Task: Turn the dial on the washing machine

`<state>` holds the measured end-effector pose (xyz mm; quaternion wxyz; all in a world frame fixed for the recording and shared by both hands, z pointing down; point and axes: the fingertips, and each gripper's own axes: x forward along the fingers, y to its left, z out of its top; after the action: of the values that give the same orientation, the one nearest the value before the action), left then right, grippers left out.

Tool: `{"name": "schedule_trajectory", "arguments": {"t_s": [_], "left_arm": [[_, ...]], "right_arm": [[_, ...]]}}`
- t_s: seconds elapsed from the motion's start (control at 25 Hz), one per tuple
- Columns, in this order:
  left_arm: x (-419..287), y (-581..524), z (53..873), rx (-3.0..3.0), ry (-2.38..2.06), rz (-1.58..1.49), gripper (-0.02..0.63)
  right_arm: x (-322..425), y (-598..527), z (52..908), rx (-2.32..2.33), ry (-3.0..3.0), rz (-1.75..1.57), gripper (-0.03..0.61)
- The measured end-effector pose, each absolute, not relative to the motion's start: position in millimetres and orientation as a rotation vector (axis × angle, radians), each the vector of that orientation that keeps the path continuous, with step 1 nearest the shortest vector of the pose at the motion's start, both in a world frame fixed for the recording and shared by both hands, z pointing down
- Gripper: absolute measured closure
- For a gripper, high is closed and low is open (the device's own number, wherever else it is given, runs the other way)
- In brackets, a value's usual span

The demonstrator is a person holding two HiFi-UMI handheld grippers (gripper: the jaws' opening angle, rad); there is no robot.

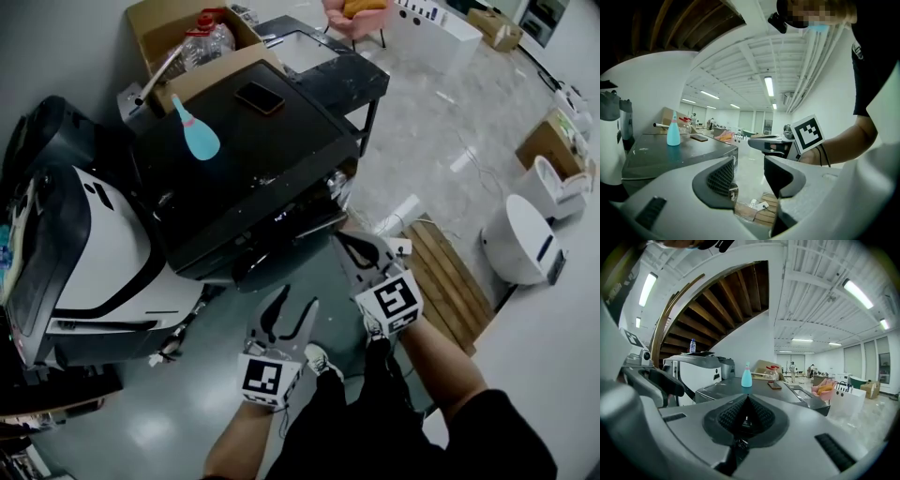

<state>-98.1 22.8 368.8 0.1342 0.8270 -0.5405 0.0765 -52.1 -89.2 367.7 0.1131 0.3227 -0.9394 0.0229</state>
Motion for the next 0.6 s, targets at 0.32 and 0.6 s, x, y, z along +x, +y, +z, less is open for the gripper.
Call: {"name": "schedule_trajectory", "arguments": {"t_s": [0.32, 0.6], "left_arm": [[-97.9, 41.6, 349.4, 2.484, -1.477, 0.206, 0.609], [-80.0, 53.2, 337.5, 2.502, -1.463, 0.203, 0.609]], "right_arm": [[-43.0, -51.4, 334.2, 0.957, -2.793, 0.145, 0.581], [-27.3, -20.2, 321.6, 0.913, -2.776, 0.094, 0.581]]}}
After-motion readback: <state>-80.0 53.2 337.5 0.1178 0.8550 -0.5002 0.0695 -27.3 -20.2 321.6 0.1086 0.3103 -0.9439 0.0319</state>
